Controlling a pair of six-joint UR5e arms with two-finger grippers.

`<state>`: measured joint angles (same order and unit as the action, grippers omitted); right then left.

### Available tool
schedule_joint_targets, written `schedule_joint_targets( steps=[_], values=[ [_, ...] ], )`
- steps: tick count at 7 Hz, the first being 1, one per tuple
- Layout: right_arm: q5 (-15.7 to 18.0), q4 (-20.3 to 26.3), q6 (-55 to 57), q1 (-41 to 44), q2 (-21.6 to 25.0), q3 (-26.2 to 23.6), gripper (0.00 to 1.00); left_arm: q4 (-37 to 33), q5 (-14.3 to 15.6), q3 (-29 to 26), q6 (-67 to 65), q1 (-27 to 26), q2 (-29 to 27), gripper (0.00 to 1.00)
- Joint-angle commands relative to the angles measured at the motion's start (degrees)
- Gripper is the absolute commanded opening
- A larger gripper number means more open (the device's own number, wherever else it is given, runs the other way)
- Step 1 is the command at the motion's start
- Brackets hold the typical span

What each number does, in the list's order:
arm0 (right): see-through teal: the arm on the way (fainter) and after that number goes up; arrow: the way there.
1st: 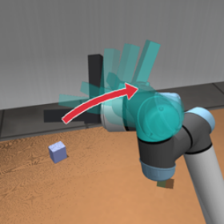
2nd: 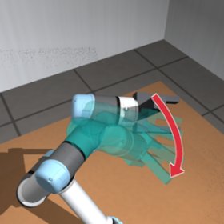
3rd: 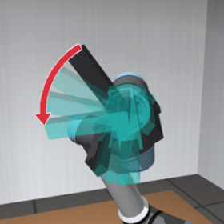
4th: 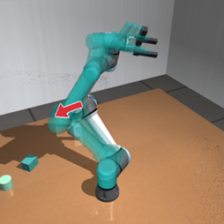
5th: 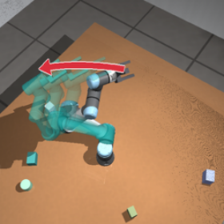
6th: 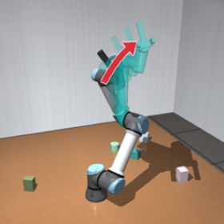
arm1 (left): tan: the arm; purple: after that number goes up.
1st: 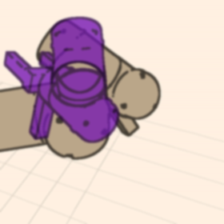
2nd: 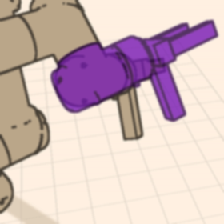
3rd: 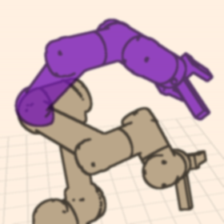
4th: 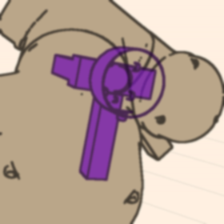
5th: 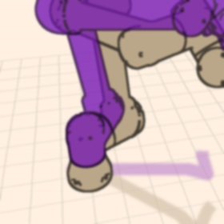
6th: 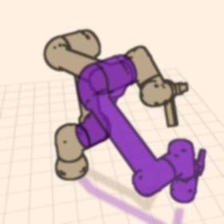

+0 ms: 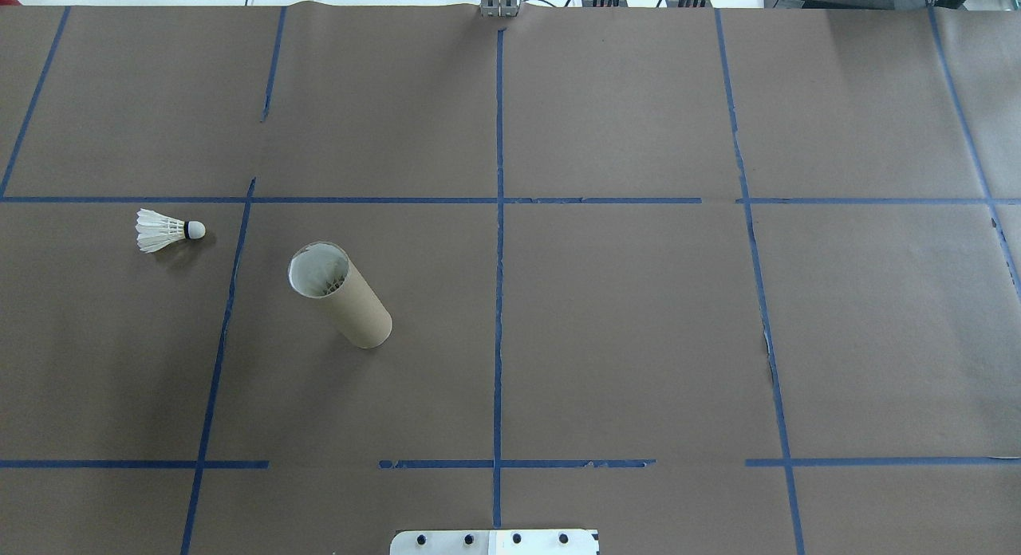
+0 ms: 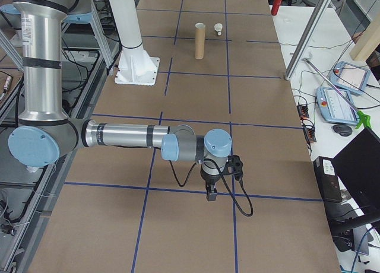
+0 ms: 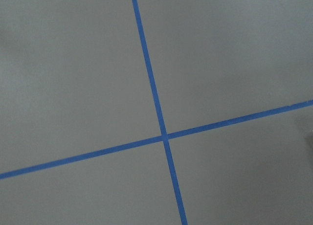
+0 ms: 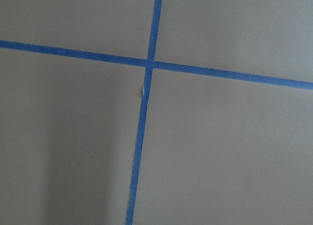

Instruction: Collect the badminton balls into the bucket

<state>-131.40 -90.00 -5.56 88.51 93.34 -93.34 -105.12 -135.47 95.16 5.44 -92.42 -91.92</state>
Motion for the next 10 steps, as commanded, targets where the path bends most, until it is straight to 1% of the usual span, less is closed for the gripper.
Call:
schedule_joint_targets(
  steps=[1, 2, 3, 4, 5, 6, 7, 9, 10],
  values=[
    [0.0, 0.0, 0.0, 0.0, 0.0, 0.0, 1.00, -4.2, -0.1, -4.5, -0.2, 0.2, -3.3, 1.00],
    [0.0, 0.0, 0.0, 0.0, 0.0, 0.0, 1.00, -7.8, -0.2, -7.9, -2.6, 0.2, -3.5, 1.00],
    [0.0, 0.0, 0.0, 0.0, 0.0, 0.0, 1.00, -14.4, -0.2, -10.1, -10.0, 0.3, -3.5, 1.00],
    [0.0, 0.0, 0.0, 0.0, 0.0, 0.0, 1.00, -21.1, -0.2, -11.9, -15.1, 2.0, -3.6, 1.00],
    [0.0, 0.0, -0.1, 0.0, 0.0, 0.0, 1.00, -22.6, -0.1, -12.0, -15.5, 4.8, -3.5, 1.00],
    [0.0, 0.0, 0.0, 0.0, 0.0, 0.0, 1.00, -22.9, -0.3, -11.7, -18.8, 5.6, -3.4, 1.00],
    [0.0, 0.0, -0.1, 0.0, 0.0, 0.0, 1.00, -23.5, -0.2, -11.8, -23.5, 7.6, -3.4, 1.00],
    [0.0, 0.0, -0.1, 0.0, 0.0, 0.0, 1.00, -30.0, -0.1, -13.8, -38.2, 11.2, -3.5, 1.00],
    [0.0, 0.0, 0.0, 0.0, 0.0, 0.0, 1.00, -35.3, -0.1, -15.6, -44.8, 13.9, -3.5, 1.00]
  ],
)
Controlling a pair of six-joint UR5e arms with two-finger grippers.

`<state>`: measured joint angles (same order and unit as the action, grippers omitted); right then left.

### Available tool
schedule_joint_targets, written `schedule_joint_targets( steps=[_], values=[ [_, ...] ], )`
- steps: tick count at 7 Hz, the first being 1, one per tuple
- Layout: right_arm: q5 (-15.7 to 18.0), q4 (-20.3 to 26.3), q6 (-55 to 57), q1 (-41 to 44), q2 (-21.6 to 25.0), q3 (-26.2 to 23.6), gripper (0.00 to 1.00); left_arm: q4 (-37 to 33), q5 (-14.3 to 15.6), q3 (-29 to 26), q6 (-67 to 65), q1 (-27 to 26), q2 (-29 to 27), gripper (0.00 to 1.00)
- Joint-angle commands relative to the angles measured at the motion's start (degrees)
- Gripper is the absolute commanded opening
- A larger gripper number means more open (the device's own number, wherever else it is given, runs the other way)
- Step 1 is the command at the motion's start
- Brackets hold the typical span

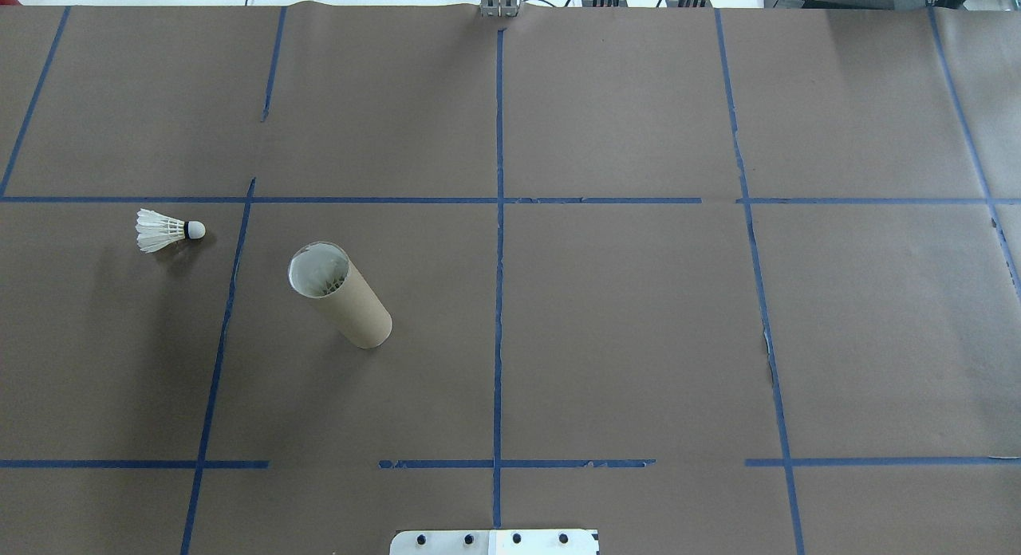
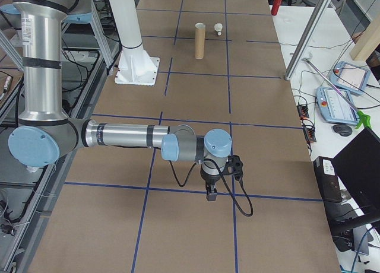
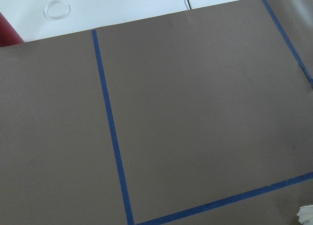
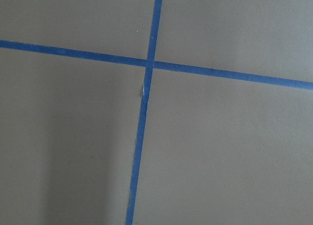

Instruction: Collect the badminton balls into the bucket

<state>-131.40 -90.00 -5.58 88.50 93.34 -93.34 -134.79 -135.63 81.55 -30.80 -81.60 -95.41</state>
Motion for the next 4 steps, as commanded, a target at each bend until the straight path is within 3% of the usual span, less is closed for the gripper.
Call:
schedule_joint_targets(
  steps=[1, 3, 4],
  values=[
    [0.0, 0.0, 0.0, 0.0, 0.0, 0.0, 1.00, -11.2, 0.0, -3.8, -14.1, 5.4, 0.0, 1.00],
    [0.0, 0.0, 0.0, 0.0, 0.0, 0.0, 1.00, -22.1, 0.5, -6.8, -25.1, 10.0, -0.1, 1.00],
    [0.0, 0.0, 0.0, 0.0, 0.0, 0.0, 1.00, -29.1, 3.6, -9.5, -30.0, 12.1, -0.1, 1.00]
  ],
)
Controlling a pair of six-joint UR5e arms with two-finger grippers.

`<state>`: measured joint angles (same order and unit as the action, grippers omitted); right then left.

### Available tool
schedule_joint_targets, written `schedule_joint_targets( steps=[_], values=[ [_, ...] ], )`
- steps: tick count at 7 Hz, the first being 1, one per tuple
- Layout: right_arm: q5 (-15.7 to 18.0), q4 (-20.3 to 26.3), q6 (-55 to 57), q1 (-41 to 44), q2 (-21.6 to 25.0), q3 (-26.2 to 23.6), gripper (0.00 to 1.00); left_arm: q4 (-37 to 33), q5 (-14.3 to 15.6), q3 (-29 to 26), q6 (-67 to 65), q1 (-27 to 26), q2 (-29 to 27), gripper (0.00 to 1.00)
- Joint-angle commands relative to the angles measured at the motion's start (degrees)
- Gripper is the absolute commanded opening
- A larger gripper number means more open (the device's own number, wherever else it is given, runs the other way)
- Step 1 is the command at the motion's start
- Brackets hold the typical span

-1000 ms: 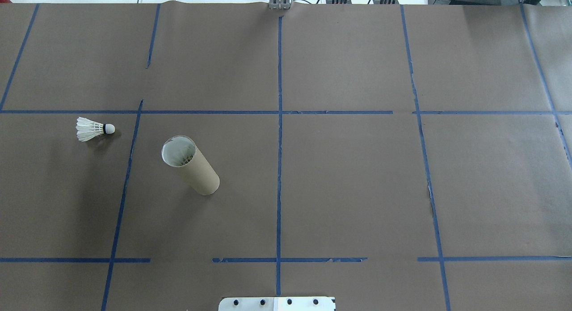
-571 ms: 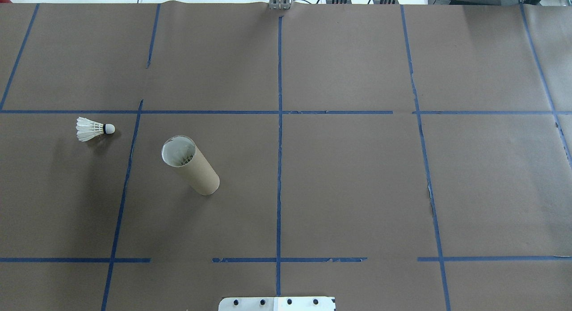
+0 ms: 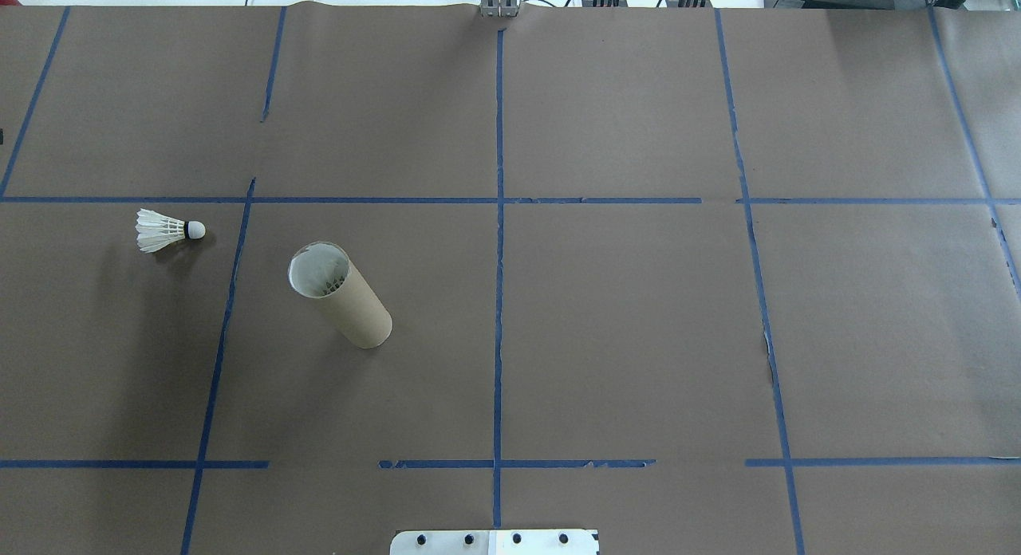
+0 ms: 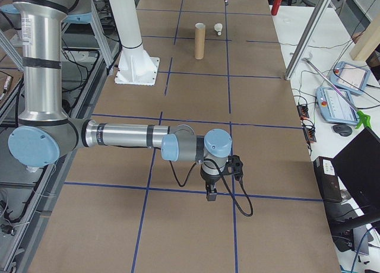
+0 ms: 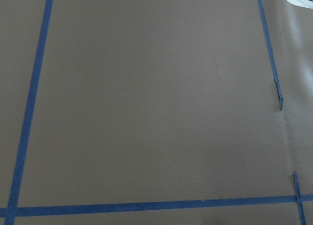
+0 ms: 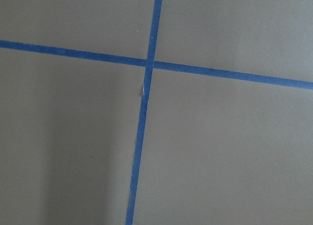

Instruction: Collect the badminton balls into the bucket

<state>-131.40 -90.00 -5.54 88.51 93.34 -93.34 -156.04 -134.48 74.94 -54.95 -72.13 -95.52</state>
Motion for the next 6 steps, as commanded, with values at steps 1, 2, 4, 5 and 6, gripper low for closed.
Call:
schedule_joint_targets(
  steps=[1, 2, 4, 5, 6],
  values=[
    [0.0, 0.0, 0.0, 0.0, 0.0, 0.0, 1.00, -11.5, 6.6, -3.2, -11.4, 6.3, -0.5, 1.00],
    [0.0, 0.0, 0.0, 0.0, 0.0, 0.0, 1.00, -16.2, 10.8, -4.2, -17.6, 11.2, -1.6, 1.00],
    [0.0, 0.0, 0.0, 0.0, 0.0, 0.0, 1.00, -19.7, 17.6, -6.7, -25.5, 19.6, -5.4, 1.00],
    [0.0, 0.0, 0.0, 0.0, 0.0, 0.0, 1.00, -19.7, 17.2, -6.6, -25.6, 19.7, -4.6, 1.00],
    [0.0, 0.0, 0.0, 0.0, 0.0, 0.0, 1.00, -19.7, 16.3, -6.2, -25.6, 19.7, -3.1, 1.00]
  ],
)
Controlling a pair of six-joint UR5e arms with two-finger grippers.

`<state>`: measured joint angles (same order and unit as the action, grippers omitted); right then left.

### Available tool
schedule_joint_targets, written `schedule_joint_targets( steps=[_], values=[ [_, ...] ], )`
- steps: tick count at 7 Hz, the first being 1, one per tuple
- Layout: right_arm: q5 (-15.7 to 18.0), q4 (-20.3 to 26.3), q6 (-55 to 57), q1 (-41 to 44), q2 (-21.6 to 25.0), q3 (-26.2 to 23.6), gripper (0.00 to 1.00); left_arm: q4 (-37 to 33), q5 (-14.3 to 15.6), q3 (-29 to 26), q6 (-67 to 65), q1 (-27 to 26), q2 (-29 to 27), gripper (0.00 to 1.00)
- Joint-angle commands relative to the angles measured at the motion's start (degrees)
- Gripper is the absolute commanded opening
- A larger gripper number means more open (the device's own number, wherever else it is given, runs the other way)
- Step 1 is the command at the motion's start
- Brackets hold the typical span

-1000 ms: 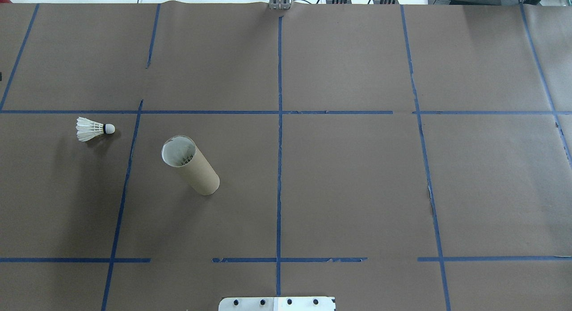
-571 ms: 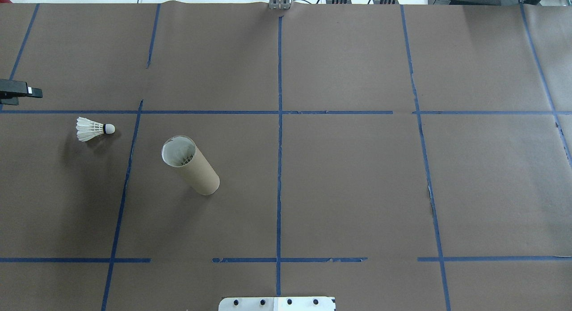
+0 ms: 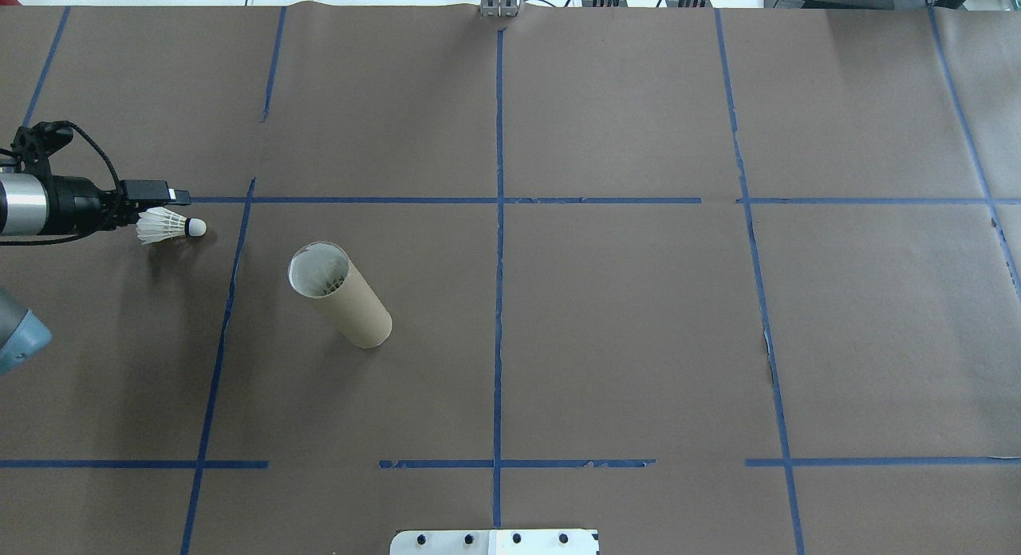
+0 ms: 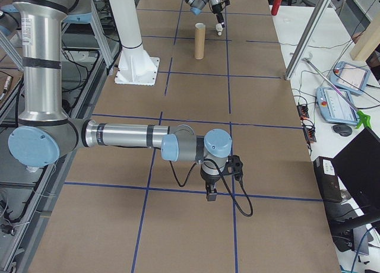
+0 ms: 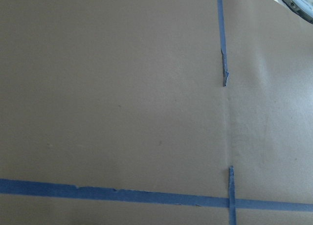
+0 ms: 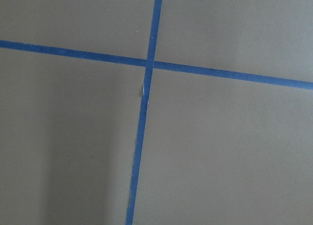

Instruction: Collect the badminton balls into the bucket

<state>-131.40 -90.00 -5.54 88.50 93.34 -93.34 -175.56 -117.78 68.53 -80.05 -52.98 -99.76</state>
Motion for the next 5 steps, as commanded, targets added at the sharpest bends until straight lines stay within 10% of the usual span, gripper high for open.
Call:
schedule_joint_targets(
  steps=[1, 5],
  values=[
    [0.0, 0.0, -0.1, 0.0, 0.0, 0.0, 1.00, -0.7, -5.4, 1.9, -0.3, 0.3, 3.8, 1.00],
    [0.0, 0.0, 0.0, 0.0, 0.0, 0.0, 1.00, -0.6, -6.9, 4.1, -2.6, 0.0, 4.1, 0.98]
  ],
)
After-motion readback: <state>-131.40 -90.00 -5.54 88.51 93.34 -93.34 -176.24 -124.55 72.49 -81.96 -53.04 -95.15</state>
